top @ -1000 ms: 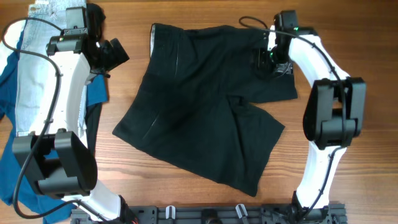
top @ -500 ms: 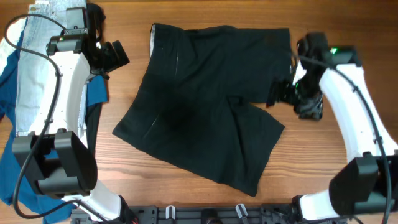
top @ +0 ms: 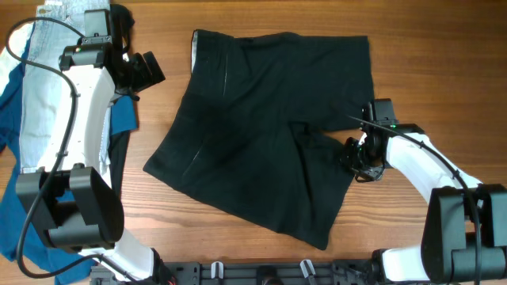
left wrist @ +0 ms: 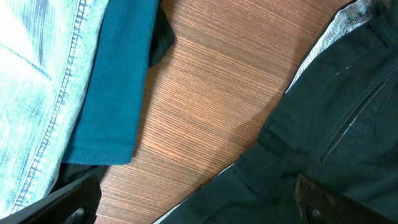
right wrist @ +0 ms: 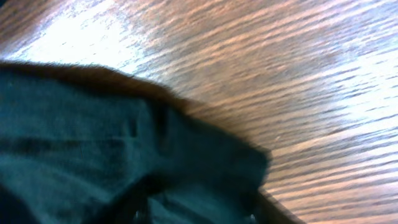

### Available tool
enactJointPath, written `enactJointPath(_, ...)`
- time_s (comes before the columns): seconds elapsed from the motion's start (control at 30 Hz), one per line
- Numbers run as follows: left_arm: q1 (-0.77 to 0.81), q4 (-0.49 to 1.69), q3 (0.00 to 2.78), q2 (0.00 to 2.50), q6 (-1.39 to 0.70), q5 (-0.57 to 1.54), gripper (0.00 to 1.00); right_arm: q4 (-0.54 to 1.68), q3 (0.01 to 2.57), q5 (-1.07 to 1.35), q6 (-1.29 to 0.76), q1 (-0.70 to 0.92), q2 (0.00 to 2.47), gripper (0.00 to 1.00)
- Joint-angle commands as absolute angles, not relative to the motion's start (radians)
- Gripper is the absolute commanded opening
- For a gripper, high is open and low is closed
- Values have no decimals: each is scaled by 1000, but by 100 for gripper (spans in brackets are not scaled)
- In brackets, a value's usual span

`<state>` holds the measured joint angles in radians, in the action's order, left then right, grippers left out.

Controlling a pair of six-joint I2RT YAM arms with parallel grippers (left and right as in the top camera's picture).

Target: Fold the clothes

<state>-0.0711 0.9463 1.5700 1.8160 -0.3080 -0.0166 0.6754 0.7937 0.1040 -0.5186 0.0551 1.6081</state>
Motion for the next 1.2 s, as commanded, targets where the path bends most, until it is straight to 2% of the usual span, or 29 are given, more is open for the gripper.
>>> enactJointPath(0.0, -70, 947, 1571, 1818, -291, -8, 100, 674, 785, 11, -549, 14, 1600, 4)
enactJointPath(0.07, -70, 947, 1571, 1818, -292, -8, 100, 682, 816, -34, -516, -82, 1600, 4)
enactJointPath(0.17, -70, 946, 1571, 1818, -292, -9, 100, 514, 857, 115, -311, -190, 1600, 4)
enactJointPath(0.23, -70, 946, 1571, 1818, -292, -9, 100, 385, 859, 124, -271, -204, 1604, 4)
enactJointPath(0.33, -70, 946, 1571, 1818, -292, -9, 100, 307, 860, 125, -254, -204, 1639, 5)
enactJointPath(0.37, -70, 947, 1571, 1818, -291, -9, 100, 332, 874, 133, -255, -204, 1644, 64)
enactJointPath(0.4, -70, 950, 1571, 1818, -291, -9, 100, 389, 911, 140, -261, -204, 1639, 96)
enactJointPath(0.43, -70, 951, 1571, 1818, -290, -8, 100, 467, 968, 145, -266, -204, 1631, 100)
enactJointPath(0.57, -69, 1040, 1571, 1755, -291, 2, 98, 947, 1302, 193, -270, -203, 1533, 100)
enactJointPath(0.6, -69, 1083, 1571, 1727, -292, 44, 98, 1009, 1340, 231, -281, -203, 1514, 100)
enactJointPath(0.73, -63, 1290, 1566, 1709, -402, 208, 98, 1209, 1329, 359, -401, -203, 1468, 100)
enactJointPath(0.83, -20, 1362, 1441, 1709, -624, 141, 95, 1370, 1315, 209, -595, -203, 1466, 100)
enactJointPath(0.93, 22, 1246, 1250, 1709, -825, 137, 92, 1425, 1312, 144, -631, -202, 1466, 100)
enactJointPath(1.0, 59, 1128, 1132, 1709, -918, 138, 86, 1417, 1279, 145, -632, -201, 1466, 100)
enactJointPath(1.17, 107, 1060, 1031, 1709, -978, 137, 80, 1326, 1068, 195, -636, -199, 1466, 99)
